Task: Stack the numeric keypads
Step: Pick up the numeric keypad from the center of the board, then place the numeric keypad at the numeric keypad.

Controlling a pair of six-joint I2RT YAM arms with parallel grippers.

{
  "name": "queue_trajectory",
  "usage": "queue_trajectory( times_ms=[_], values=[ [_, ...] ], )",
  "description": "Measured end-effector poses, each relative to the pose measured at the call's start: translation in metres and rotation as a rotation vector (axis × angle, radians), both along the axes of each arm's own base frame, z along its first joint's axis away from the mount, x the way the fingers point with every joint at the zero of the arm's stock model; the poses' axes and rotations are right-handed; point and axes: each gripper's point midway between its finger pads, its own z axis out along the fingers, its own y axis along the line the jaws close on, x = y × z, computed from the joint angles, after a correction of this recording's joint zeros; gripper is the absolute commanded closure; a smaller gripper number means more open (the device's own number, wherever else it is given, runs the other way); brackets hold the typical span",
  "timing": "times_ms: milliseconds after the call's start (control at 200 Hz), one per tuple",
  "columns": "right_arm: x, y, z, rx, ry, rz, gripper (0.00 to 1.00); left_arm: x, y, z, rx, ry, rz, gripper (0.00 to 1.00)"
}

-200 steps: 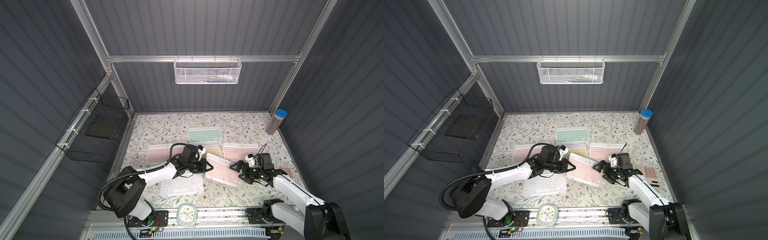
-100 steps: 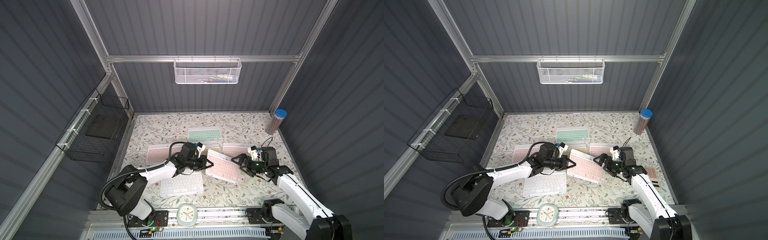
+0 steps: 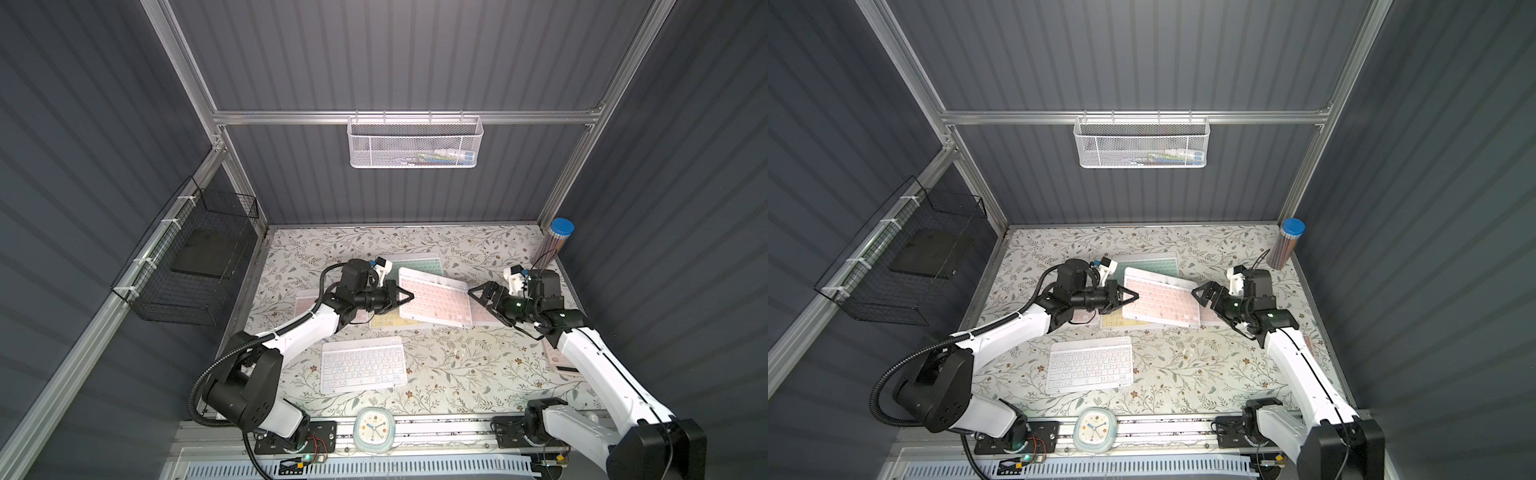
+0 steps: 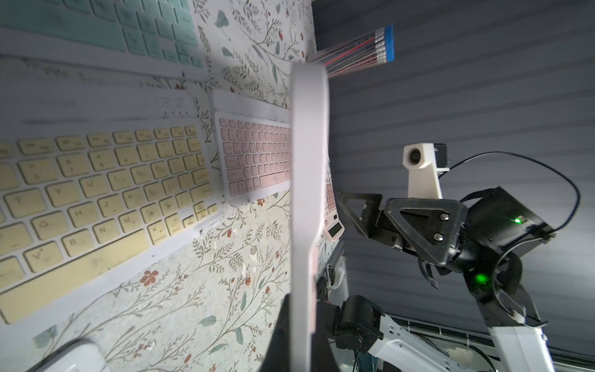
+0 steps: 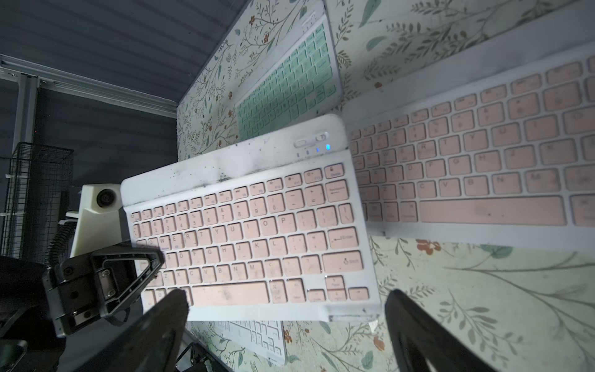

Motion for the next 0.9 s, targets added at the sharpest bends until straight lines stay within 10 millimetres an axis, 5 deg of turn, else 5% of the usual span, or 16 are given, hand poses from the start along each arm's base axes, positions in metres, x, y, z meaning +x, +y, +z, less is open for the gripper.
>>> queue_trajectory(
  times_ms=[180, 350, 901],
  values=[
    [0.032, 0.001, 0.016, 0.047, -0.04, 0.012, 0.16, 0.026, 0.012, 0.019, -0.07, -0.015, 0.012, 1.0],
    [0.062, 0.007, 0.017, 0.176, -0.028, 0.057, 0.28, 0.048, 0.015, 0.007, -0.131, 0.041, 0.017, 1.0],
    [0.101, 0.015, -0.001, 0.259, 0.011, 0.098, 0.28, 0.074, 0.002, -0.005, -0.284, 0.133, -0.019, 1.0]
  ],
)
